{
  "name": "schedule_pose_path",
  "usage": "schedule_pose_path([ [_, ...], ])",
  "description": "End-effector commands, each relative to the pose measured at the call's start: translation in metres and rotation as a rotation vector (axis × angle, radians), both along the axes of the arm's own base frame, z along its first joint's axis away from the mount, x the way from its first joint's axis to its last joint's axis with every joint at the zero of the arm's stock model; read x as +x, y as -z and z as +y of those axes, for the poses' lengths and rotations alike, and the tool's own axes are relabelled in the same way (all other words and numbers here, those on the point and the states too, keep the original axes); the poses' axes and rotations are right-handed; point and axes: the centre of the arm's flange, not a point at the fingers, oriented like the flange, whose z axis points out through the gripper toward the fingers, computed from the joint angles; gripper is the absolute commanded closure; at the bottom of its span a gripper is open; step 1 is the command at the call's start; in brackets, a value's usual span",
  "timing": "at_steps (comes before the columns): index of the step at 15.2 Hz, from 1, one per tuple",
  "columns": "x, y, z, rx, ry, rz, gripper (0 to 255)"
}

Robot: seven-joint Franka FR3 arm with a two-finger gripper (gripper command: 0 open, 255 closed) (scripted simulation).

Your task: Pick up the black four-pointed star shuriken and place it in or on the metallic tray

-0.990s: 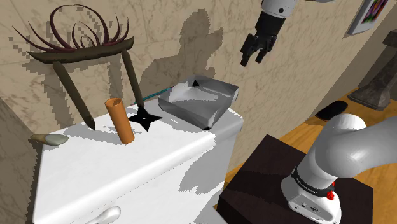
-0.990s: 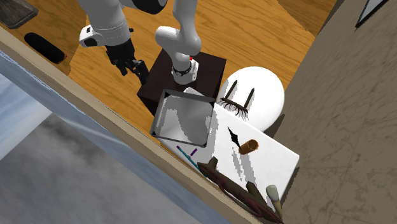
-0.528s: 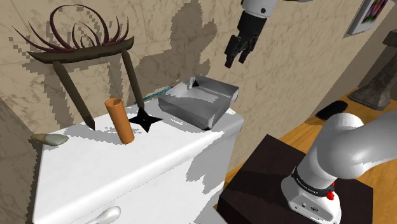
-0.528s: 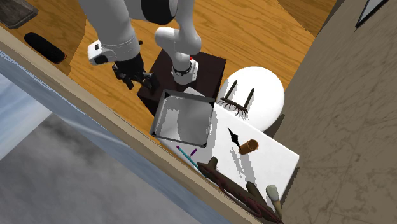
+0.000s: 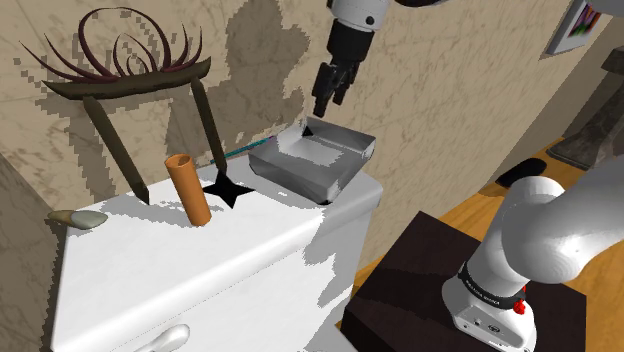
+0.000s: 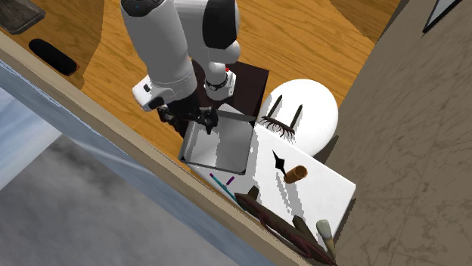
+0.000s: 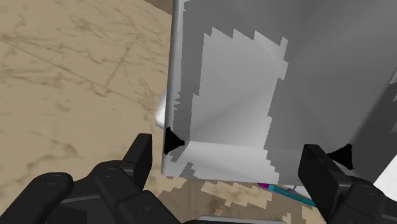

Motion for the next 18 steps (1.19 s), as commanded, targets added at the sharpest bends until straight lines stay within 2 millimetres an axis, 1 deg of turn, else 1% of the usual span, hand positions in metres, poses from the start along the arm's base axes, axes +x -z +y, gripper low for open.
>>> schedule_pose_path([
  [1, 0.004, 0.001, 0.025, -0.006, -0.062, -0.008, 0],
  [5, 0.012, 0.001, 0.075, -0.017, -0.181, -0.022, 0],
  [9, 0.014, 0.003, 0.125, -0.028, -0.301, -0.036, 0],
  [13, 0.01, 0.005, 0.176, -0.04, -0.421, -0.051, 0],
  [18, -0.004, 0.008, 0.238, -0.054, -0.57, -0.068, 0],
])
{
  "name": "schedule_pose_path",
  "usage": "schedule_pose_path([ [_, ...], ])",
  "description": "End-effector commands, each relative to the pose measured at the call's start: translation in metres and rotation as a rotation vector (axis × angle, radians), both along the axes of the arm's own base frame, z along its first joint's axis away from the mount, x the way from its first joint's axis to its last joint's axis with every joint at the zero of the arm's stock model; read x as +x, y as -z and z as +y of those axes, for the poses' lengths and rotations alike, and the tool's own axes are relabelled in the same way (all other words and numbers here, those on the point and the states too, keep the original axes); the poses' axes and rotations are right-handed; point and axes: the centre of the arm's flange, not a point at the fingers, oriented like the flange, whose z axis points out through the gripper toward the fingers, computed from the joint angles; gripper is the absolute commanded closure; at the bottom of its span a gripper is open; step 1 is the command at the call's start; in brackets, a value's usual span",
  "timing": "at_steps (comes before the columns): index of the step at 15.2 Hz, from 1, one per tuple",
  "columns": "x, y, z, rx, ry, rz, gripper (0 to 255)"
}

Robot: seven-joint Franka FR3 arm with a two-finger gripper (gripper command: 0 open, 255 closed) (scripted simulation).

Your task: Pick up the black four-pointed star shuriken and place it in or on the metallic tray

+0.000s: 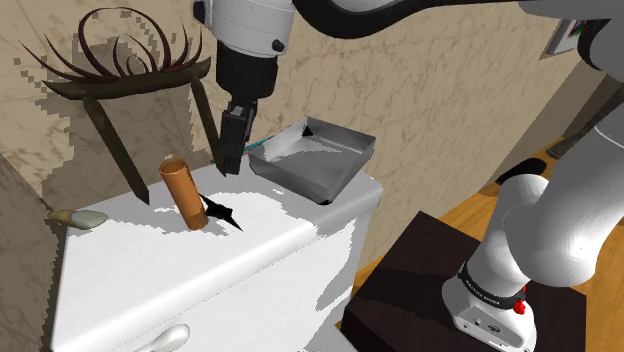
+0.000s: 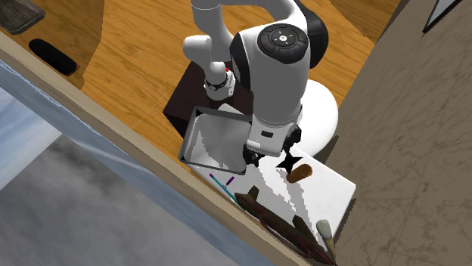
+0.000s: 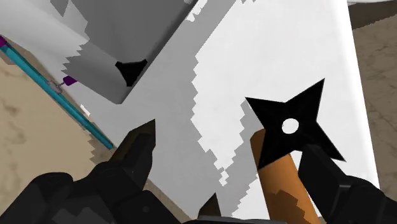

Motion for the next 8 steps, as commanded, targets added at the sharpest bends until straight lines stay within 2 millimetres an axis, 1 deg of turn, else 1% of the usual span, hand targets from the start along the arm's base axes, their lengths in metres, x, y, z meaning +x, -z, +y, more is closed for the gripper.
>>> schedule_pose_path([
  [1, -0.007, 0.003, 0.025, -0.005, -0.057, -0.007, 0],
  [8, 0.0, 0.039, 0.031, -0.005, -0.057, -0.007, 0],
])
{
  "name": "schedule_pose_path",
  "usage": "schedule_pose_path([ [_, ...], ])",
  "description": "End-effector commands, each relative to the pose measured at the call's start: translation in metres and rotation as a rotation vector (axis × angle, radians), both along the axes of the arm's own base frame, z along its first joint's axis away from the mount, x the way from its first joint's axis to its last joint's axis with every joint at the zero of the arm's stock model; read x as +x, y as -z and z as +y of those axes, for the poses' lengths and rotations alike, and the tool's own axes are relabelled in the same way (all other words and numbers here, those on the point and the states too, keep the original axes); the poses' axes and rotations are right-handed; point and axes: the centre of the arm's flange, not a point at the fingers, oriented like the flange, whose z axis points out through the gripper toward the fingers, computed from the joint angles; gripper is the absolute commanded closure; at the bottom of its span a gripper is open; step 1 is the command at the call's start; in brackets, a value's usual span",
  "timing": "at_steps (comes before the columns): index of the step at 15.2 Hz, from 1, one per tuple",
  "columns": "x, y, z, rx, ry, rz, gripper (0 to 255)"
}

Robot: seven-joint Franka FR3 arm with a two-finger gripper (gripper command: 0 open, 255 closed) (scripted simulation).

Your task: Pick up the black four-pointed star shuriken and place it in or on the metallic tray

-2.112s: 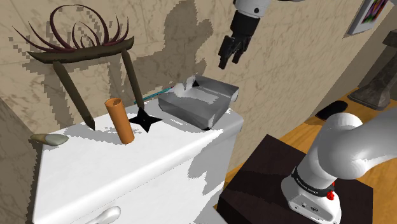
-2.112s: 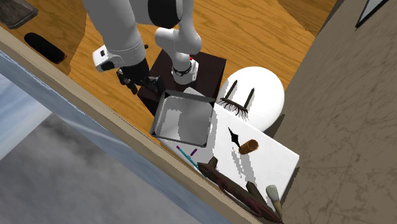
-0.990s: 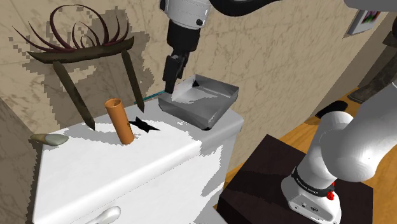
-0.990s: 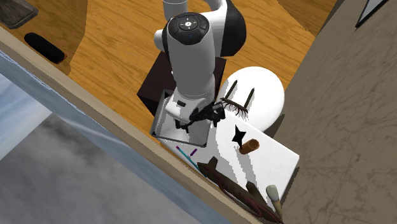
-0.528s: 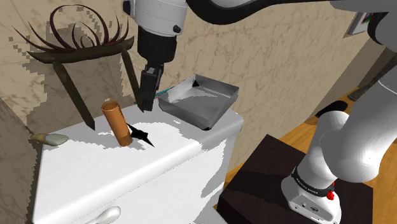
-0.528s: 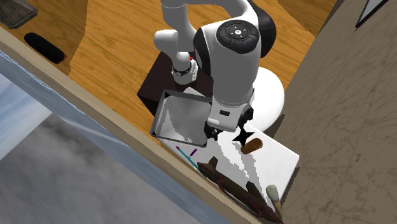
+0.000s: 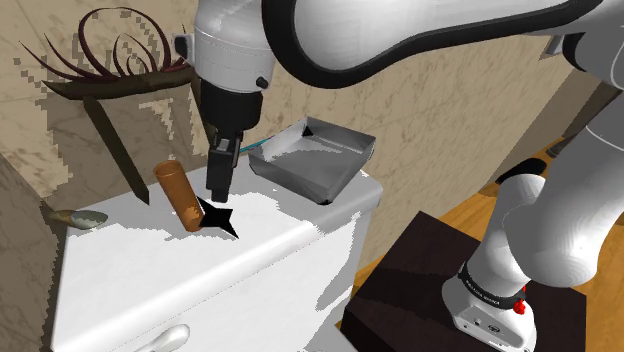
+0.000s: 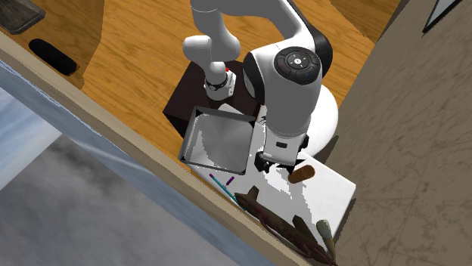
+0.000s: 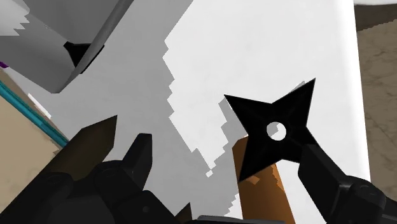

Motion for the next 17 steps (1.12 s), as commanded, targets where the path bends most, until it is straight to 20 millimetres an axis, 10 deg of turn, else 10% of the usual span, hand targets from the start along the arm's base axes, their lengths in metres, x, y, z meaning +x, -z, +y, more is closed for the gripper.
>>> schedule_pose_path([
  [1, 0.0018, 0.0087, 0.0011, 0.0, 0.0, 0.0, 0],
  [9, 0.0018, 0.0087, 0.0011, 0.0, 0.0, 0.0, 0],
  [10, 0.0018, 0.0087, 0.0011, 0.0, 0.0, 0.0, 255],
  [17, 0.0018, 0.0087, 0.0011, 0.0, 0.0, 0.0, 255],
])
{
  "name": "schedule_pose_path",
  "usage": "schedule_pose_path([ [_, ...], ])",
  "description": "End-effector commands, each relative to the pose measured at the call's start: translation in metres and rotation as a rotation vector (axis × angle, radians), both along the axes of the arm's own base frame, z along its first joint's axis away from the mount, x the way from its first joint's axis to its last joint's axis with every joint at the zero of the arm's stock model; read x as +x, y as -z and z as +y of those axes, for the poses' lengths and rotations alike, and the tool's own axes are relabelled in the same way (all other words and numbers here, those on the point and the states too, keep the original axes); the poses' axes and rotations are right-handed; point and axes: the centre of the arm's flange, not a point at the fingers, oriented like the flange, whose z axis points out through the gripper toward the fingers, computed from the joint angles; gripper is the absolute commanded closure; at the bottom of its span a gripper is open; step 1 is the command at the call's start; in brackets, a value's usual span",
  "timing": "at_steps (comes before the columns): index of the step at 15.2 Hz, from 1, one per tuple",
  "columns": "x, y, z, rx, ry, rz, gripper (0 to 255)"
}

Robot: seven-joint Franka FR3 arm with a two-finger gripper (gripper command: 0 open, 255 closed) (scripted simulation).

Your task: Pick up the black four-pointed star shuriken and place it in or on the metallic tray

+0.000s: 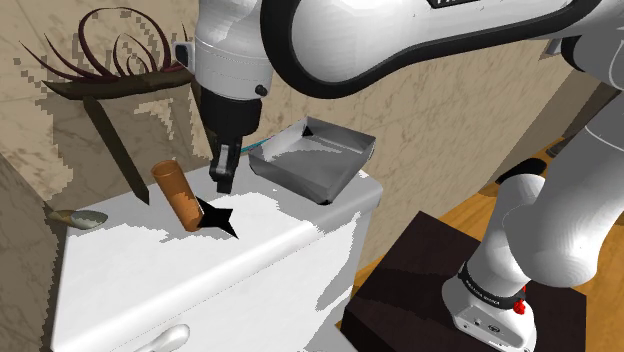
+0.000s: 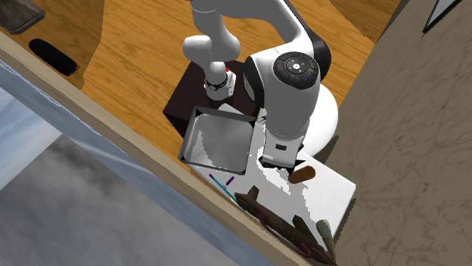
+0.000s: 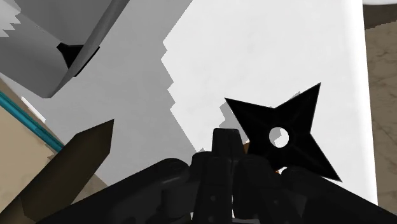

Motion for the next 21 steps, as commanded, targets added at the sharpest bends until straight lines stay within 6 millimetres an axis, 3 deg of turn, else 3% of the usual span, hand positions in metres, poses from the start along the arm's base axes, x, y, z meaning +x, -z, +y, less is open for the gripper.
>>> schedule_pose_path([
  [1, 0.0, 0.0, 0.0, 0.0, 0.0, 0.0, 255],
  [2, 0.0, 0.0, 0.0, 0.0, 0.0, 0.0, 255],
  [3, 0.0, 0.0, 0.0, 0.0, 0.0, 0.0, 0],
  [7, 0.002, -0.018, 0.073, -0.217, -0.165, 0.147, 0],
  [15, 0.003, 0.022, 0.072, -0.217, -0.165, 0.147, 0],
  [21, 0.003, 0.022, 0.072, -0.217, -0.165, 0.147, 0],
])
